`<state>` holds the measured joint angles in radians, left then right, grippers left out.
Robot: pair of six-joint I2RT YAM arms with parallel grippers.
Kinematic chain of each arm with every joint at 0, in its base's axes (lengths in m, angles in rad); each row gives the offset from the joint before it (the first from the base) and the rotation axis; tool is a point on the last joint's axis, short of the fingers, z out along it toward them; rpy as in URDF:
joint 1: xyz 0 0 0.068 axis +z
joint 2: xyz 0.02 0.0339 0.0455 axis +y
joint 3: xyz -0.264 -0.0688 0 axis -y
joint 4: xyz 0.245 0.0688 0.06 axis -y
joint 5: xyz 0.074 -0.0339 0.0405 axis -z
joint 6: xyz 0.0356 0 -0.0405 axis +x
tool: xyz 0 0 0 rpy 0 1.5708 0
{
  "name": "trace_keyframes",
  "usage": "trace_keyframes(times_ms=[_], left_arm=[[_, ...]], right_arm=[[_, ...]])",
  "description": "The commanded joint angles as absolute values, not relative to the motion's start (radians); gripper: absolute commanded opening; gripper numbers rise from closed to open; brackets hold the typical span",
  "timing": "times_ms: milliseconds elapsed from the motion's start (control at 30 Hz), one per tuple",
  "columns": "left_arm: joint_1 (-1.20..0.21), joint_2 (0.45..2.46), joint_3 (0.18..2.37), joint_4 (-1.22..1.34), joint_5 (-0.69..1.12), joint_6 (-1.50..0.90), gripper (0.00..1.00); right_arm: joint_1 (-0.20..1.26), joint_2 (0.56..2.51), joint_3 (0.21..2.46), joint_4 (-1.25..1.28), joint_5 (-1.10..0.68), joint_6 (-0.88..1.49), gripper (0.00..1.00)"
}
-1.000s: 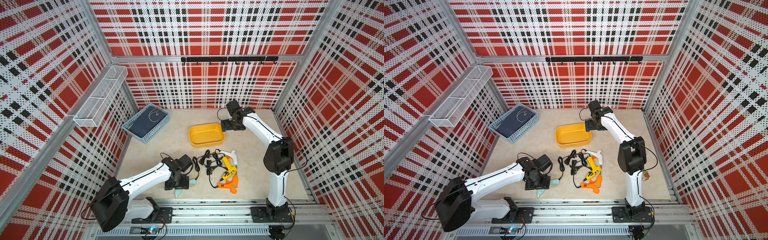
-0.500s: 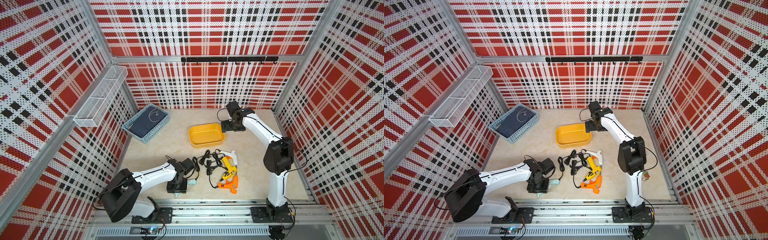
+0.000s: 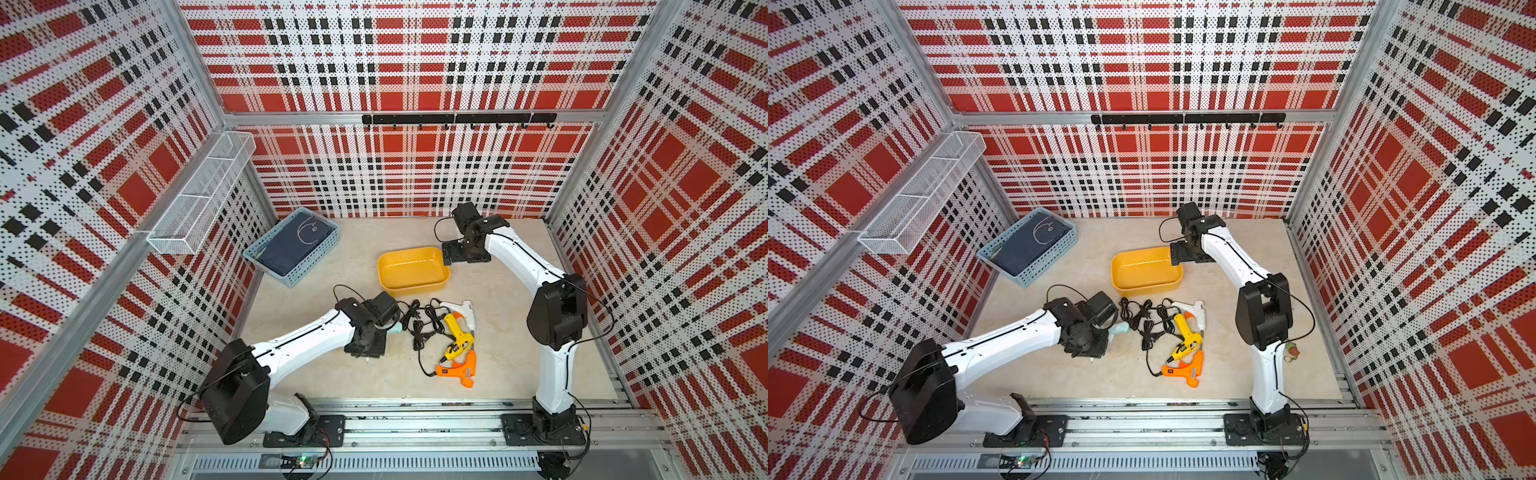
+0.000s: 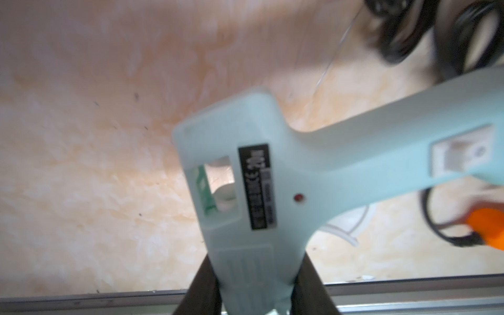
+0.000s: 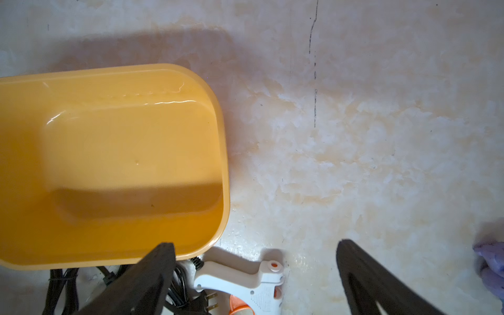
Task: Put the hot melt glue gun into the storage box
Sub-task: Pick up the hot melt adhesive gun from the center of the board, then place the hot melt adhesive gun in the storage box.
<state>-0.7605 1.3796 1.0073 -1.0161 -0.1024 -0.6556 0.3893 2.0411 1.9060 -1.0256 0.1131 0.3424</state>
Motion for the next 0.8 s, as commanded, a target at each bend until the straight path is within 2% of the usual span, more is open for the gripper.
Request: trace_keyframes(times_ms=[0,167,400,767], left_arm=[[-0.736,1.306,1.152,-1.088,-0.215,-0.626,0.00],[-0.687,1.290,1.335,-1.085,-0.285,-0.578,0.00],[-0.632,1.487,1.586,-1.005,-0.247,-0.484,0.00],[-0.625,1.654,1.557,-0.845,-0.174,-0.403,0.00]], right_arm=[[0.384,2.015,1.883,-1.015,0.119,0.352,1.00],[0.382,2.015,1.857,-1.002,0.120,0.349,1.00],[0.352,1.976,1.801,-0.971,0.122,0.367,1.00],[0.302,1.876,1.697,-0.936,0.146,0.375,1.00]])
